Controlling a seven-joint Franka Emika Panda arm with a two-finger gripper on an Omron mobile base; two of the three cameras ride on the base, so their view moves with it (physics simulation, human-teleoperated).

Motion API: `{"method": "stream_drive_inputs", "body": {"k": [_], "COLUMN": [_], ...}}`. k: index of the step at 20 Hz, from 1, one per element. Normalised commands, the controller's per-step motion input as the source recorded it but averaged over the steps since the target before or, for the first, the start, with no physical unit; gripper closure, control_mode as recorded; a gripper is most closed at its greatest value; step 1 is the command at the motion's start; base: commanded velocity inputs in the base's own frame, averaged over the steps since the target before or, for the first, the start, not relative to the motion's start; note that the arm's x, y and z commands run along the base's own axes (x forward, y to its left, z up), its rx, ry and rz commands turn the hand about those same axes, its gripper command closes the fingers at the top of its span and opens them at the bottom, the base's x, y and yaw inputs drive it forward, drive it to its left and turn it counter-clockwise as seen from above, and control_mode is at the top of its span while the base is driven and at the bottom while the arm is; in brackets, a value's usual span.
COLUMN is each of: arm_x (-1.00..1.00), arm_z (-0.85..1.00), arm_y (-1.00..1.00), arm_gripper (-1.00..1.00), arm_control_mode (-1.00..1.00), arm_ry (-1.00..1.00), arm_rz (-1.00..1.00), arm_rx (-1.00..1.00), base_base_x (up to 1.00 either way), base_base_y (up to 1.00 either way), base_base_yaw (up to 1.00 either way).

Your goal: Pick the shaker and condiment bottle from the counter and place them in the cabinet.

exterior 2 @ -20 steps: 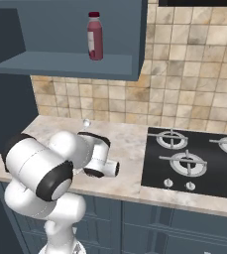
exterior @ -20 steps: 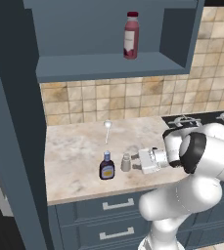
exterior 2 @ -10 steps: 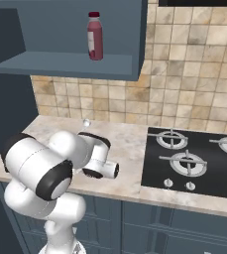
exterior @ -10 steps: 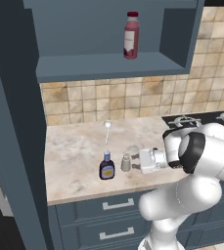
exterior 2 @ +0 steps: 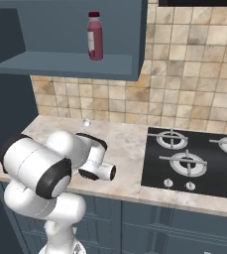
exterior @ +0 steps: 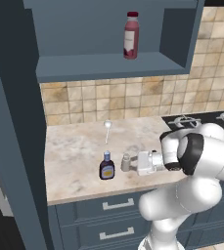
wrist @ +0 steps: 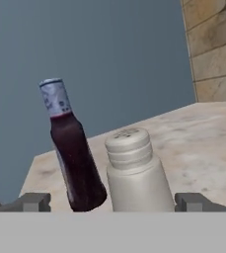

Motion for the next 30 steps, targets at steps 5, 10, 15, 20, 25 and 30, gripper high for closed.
{"method": "stream_drive_inputs", "body": {"k": [5,10,15,20,25,30], "arm_x": [0.09,0.13,0.15,0.10,0.00,-0.12], "arm_z": [-0.07,-0.04,-0.02,-0.07,0.04,0.74], "arm_y": [0.14,0.01,0.00,0.10,0.15,0.05], "arm_gripper": [-1.00,-1.00,-1.00,1.00,1.00,1.00], "arm_control_mode": [-1.00,-1.00,-1.00,-1.00,-1.00,-1.00], "arm_ry": [0.03,0.03,0.01,0.00,0.00,-0.03], "arm_rz": [0.00,-0.04,-0.08,-0.06,-0.03,-0.05], "arm_rx": [-0.04,-0.01,0.00,-0.02,-0.03,0.02], "base_base_x": [0.00,0.00,0.00,0.00,0.00,0.00], "base_base_y": [0.00,0.00,0.00,0.00,0.00,0.00], "base_base_yaw": [0.00,0.00,0.00,0.00,0.00,0.00]}}
